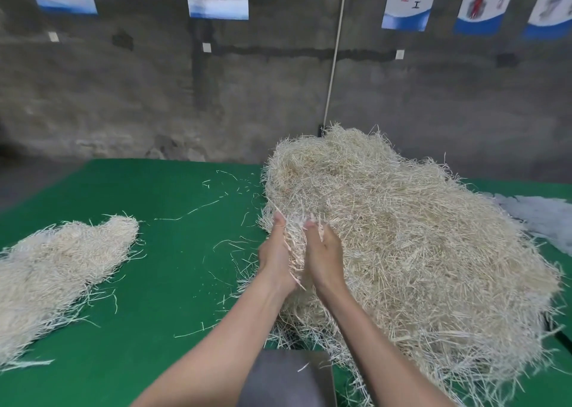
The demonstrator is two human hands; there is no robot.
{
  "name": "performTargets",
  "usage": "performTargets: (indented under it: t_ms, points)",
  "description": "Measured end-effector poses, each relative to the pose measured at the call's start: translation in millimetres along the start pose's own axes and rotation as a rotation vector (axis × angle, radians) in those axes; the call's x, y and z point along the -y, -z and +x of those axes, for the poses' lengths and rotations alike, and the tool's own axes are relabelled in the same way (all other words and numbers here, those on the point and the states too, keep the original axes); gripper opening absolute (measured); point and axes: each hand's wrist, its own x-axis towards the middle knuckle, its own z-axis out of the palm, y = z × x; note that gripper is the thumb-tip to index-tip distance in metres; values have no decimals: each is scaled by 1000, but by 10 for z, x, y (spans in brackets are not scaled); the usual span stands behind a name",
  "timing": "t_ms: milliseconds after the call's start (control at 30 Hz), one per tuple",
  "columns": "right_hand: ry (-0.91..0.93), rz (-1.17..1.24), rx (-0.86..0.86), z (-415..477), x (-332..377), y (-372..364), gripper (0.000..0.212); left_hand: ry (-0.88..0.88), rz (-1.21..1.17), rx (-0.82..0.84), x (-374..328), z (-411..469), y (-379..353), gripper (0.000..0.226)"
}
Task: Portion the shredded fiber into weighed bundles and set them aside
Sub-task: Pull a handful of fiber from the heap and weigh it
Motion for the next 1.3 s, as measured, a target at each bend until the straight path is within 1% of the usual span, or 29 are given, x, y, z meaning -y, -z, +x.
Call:
performTargets:
  t_ms: [67,100,133,200,233,267,300,333,367,400,433,467,533,567,633,667,700,733,767,833,867,933,967,1033,1100,1133,1200,1233,1300]
  points:
    - [2,-248,125,65,29,90,58,-124,79,-93,0,62,66,69]
    - [65,-374,152,69,25,143,57,-220,140,-157,-44,104,123,60]
    - [150,-463,123,44,4,201,56,-323,208,-219,-108,135,177,53]
    - [311,-424,5,-62,-13,256,59,-545,361,-246,-200,194,259,46]
    - [388,-374,1,-106,0,240,62,-621,451,-192,-216,183,258,43]
    - [450,-367,37,-115,32,202,63,-642,522,-109,-216,120,208,39]
    - [466,-370,86,-98,82,156,62,-612,555,1,-194,43,139,39]
    - [417,-337,146,-67,148,124,59,-568,546,103,-178,-28,87,52]
    - [328,-244,184,-18,202,122,56,-479,480,160,-189,-71,48,74]
    - [233,-122,193,34,234,146,54,-371,392,174,-236,-90,3,89]
    - [169,-30,176,67,229,168,52,-298,288,160,-299,-86,-36,93]
    - [149,21,151,38,212,169,48,-278,210,125,-341,-78,-49,91]
    - [165,116,65,-13,153,108,19,-311,253,67,-340,-104,-49,83]
    - [173,193,-9,8,120,55,21,-311,283,105,-296,-111,-31,83]
    - [56,305,-209,151,116,32,23,-171,260,297,-60,-172,-4,87]
    - [-2,309,-319,234,127,65,28,-104,227,377,106,-235,11,84]
    - [-15,293,-394,305,115,109,28,-72,169,413,253,-289,17,79]
    - [12,248,-423,311,74,128,22,-83,110,382,343,-301,-9,74]
    - [58,202,-399,235,19,105,18,-130,38,305,360,-267,-57,70]
    - [210,120,-287,-34,-134,-20,24,-218,-64,99,212,-126,-141,58]
    - [317,83,-225,-170,-229,-85,26,-220,-97,11,86,-47,-140,51]
    - [457,-42,-130,-264,-239,-132,10,-210,-69,-93,-81,70,-82,35]
    - [456,-122,-122,-192,-162,-117,16,-229,-11,-93,-69,78,-71,22]
    - [326,-244,-155,65,8,10,26,-227,211,-60,103,30,-65,16]
    - [253,-203,-149,199,77,169,30,-177,324,-16,168,-4,-99,38]
    - [270,-171,-106,184,47,195,38,-146,309,21,106,-28,-112,49]
    - [330,-153,45,-24,-36,97,43,-105,150,65,-76,-17,-118,57]
    - [350,-160,108,-161,-82,-2,43,-114,30,52,-169,-1,-114,53]
    - [301,-139,147,-273,-77,-112,50,-178,-95,45,-201,-46,-119,29]
